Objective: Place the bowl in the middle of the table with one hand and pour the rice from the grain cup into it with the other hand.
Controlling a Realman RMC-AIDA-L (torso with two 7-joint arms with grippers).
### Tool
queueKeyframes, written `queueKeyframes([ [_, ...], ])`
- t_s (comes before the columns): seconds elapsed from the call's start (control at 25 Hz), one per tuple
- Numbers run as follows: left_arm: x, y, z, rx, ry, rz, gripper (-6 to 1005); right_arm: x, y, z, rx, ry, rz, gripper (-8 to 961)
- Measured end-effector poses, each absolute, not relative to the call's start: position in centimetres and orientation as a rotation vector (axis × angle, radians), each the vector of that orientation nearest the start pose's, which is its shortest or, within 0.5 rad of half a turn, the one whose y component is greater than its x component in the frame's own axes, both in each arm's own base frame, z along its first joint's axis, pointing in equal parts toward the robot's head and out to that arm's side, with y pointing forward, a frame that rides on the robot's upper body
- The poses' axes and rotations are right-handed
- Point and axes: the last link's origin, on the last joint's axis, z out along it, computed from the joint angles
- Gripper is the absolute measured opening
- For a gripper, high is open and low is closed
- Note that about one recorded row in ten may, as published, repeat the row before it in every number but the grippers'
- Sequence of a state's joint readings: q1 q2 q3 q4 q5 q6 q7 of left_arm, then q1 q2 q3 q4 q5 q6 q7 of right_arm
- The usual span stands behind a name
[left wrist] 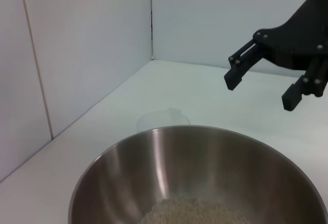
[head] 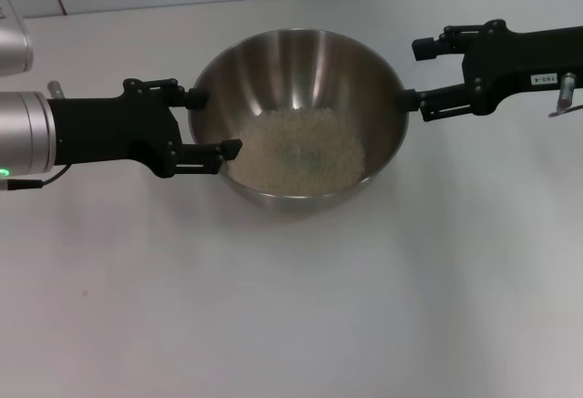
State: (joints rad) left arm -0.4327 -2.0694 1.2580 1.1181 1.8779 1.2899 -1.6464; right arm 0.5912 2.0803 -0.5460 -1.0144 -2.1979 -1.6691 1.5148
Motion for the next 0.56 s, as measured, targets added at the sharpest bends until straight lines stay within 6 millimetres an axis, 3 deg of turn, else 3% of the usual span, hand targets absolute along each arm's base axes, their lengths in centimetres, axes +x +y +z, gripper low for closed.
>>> queueKeyframes([
  [0.56,-19.51,35.06,-0.64,-2.782,-0.310,-0.382,805,24.08,35.58,6.71,-2.681,0.443,0.470,833],
])
